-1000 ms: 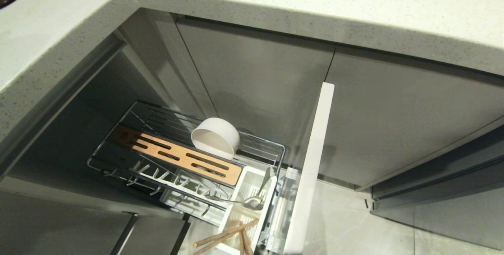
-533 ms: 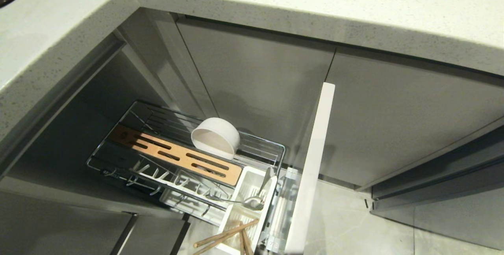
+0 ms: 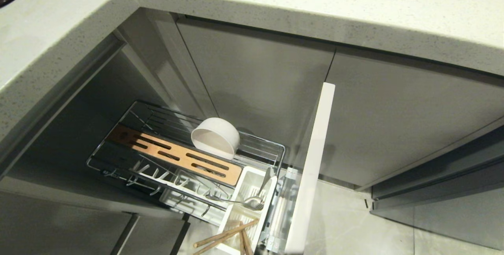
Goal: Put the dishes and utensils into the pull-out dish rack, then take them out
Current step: Pick up the plate and place it in the cupboard
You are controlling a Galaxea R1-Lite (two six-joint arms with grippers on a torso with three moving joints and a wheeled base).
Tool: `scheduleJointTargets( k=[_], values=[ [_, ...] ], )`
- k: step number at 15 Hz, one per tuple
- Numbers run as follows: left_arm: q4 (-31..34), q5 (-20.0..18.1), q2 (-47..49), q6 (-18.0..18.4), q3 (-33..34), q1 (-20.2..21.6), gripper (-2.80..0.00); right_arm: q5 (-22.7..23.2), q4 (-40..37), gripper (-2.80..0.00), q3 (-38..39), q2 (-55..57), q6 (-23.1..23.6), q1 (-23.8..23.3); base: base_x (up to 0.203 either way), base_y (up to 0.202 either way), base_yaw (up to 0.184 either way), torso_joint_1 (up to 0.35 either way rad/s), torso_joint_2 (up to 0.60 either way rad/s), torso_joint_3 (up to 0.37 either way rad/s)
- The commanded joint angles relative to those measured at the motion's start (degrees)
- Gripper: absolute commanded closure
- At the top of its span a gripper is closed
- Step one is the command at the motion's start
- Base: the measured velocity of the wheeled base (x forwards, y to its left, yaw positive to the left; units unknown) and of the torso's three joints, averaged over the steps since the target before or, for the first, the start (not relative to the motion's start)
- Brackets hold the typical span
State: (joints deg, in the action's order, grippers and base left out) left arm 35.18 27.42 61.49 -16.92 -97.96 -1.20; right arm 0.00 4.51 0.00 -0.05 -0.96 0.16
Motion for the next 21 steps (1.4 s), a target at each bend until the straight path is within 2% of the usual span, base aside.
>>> scheduleJointTargets(
  k=[1,4,7,10,14,17,21],
  values=[
    [-6.52,0.09,-1.23,-2.10,-1.73,-1.28,0.00,0.00,0.06,0.00,1.50,0.05,0.00,0.02,0.000,0.000,0.000,0.000,0.00,0.000],
    [-17.75,0.09,-1.29,-3.12,-2.60,-3.59,0.00,0.00,0.06,0.00,1.55,0.05,0.00,0.02,0.000,0.000,0.000,0.000,0.00,0.000],
    [-22.57,0.16,-1.03,-5.47,-2.77,-5.60,0.00,0.00,0.06,0.00,1.50,0.05,0.00,0.02,0.000,0.000,0.000,0.000,0.00,0.000],
    [-25.76,-0.15,-0.89,-8.56,-2.77,-14.48,0.00,0.00,0.06,0.00,1.56,0.05,0.00,0.02,0.000,0.000,0.000,0.000,0.00,0.000],
    [-27.39,-1.39,-1.00,-15.26,-2.46,-28.63,0.00,0.00,0.06,0.00,1.50,0.05,0.00,0.02,0.000,0.000,0.000,0.000,0.00,0.000],
    [-27.60,-1.56,-1.17,-19.19,-2.19,-36.21,0.00,0.00,0.06,0.00,1.49,0.05,0.00,0.02,0.000,0.000,0.000,0.000,0.00,0.000],
    [-27.54,-1.58,-1.43,-21.90,0.06,-44.89,0.00,0.00,0.06,0.00,1.51,0.05,0.00,0.02,0.000,0.000,0.000,0.000,0.00,0.000]
  ],
)
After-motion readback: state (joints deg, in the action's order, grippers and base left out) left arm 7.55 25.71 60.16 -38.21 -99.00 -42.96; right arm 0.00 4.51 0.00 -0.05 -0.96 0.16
